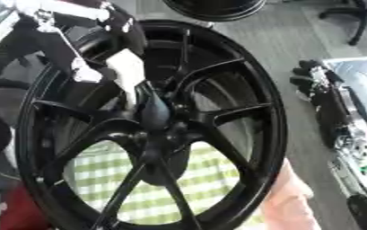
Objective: Pull the pin out of the wheel hub.
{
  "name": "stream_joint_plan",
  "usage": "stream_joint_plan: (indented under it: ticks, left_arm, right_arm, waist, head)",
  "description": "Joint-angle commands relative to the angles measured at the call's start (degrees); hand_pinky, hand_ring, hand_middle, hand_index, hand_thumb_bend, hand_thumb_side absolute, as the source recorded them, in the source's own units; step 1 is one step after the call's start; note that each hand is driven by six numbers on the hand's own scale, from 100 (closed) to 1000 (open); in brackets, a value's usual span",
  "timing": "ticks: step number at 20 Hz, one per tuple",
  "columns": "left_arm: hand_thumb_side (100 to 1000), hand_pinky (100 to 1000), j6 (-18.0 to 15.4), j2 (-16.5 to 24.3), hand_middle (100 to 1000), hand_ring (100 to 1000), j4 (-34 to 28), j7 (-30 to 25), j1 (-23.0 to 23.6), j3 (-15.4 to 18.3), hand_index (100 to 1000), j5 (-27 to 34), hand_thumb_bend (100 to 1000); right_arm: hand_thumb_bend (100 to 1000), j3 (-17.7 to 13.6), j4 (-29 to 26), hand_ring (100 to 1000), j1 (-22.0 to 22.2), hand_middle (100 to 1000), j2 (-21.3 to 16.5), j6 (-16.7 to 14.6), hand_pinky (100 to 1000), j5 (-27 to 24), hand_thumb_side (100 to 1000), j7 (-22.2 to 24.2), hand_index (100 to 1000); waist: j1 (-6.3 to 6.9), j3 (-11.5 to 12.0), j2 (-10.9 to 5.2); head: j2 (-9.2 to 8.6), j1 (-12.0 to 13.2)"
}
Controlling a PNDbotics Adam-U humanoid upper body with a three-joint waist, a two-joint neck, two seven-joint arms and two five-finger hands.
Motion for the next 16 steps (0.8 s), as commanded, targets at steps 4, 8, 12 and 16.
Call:
stream_joint_plan:
  ticks: [4, 8, 12, 16]
  left_arm:
    - [109, 763, -0.21, 0.19, 846, 853, 0.14, 0.01, -1.24, -0.07, 812, -0.24, 202]
    - [100, 759, -0.22, 0.08, 810, 844, 0.39, 0.01, -1.17, -0.26, 802, -0.39, 185]
    - [100, 754, -0.12, -0.03, 769, 827, 0.45, 0.01, -1.21, -0.27, 788, -0.37, 164]
    - [100, 744, 0.01, -0.21, 711, 798, 0.52, 0.01, -1.20, -0.13, 749, -0.09, 127]
  right_arm:
    - [100, -0.39, -0.29, 805, -0.57, 752, -0.71, -0.07, 949, 0.12, 754, -0.13, 814]
    - [100, -0.38, -0.19, 804, -0.55, 751, -0.58, -0.07, 948, 0.09, 755, -0.33, 814]
    - [100, -0.33, -0.16, 804, -0.56, 751, -0.51, -0.08, 948, 0.03, 755, -0.47, 814]
    - [100, -0.30, -0.10, 804, -0.54, 751, -0.42, -0.08, 948, -0.04, 757, -0.48, 814]
  waist:
    - [-0.05, -0.25, -0.82]
    - [-0.02, -0.31, -0.75]
    - [-0.03, -0.33, -0.70]
    - [-0.04, -0.33, -0.59]
  head:
    - [-0.85, -0.06]
    - [-0.79, 0.01]
    - [-0.82, 0.08]
    - [-0.89, 0.20]
